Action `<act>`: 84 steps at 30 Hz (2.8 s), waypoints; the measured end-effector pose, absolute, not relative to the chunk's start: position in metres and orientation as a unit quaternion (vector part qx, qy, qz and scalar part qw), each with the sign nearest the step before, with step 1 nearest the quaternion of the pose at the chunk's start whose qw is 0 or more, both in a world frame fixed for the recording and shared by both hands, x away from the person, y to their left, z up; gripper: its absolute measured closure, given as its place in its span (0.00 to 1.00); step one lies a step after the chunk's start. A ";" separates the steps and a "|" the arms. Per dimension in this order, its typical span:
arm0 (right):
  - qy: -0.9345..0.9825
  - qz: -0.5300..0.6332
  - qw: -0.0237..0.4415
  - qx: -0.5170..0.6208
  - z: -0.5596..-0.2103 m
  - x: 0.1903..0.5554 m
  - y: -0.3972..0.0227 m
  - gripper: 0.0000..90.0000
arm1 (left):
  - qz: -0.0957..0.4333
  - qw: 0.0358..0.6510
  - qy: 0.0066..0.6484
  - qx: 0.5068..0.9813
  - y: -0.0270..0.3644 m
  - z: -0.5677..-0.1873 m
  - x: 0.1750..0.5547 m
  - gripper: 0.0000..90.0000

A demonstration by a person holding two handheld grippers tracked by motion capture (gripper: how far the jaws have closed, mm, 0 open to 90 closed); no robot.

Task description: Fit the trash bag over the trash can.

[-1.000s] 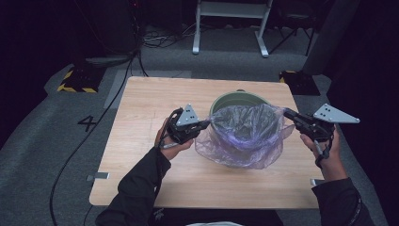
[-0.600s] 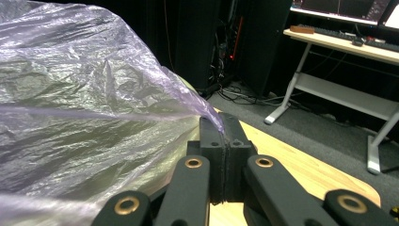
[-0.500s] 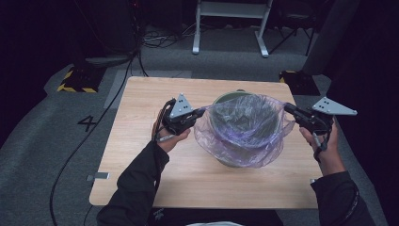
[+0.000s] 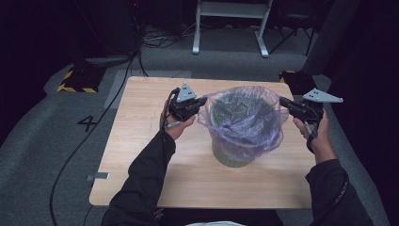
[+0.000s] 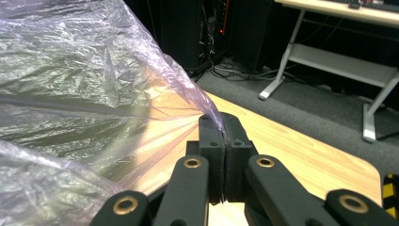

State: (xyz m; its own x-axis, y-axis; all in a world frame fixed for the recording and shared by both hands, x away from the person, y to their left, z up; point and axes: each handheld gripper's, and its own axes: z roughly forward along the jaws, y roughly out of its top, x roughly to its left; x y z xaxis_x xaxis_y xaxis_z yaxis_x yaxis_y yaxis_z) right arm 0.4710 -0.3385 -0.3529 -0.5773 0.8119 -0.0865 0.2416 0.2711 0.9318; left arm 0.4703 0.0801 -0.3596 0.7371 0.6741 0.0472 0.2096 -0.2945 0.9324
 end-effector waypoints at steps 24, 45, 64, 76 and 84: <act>0.756 0.449 0.236 0.413 -0.399 0.503 -0.342 0.99 | 0.158 0.486 0.326 0.795 0.069 -0.407 0.506 0.99; 0.742 0.476 0.247 0.403 -0.383 0.473 -0.378 0.50 | 0.157 0.549 0.344 0.745 0.137 -0.389 0.478 0.25; 0.753 0.416 0.316 0.400 -0.362 0.463 -0.373 0.34 | 0.099 0.562 0.195 0.798 0.107 -0.364 0.445 0.51; 0.730 0.491 0.304 0.367 -0.339 0.441 -0.378 0.35 | 0.118 0.542 0.154 0.818 0.106 -0.361 0.434 0.85; 0.719 0.476 0.327 0.386 -0.331 0.440 -0.381 0.51 | 0.133 0.533 0.143 0.823 0.104 -0.359 0.430 0.94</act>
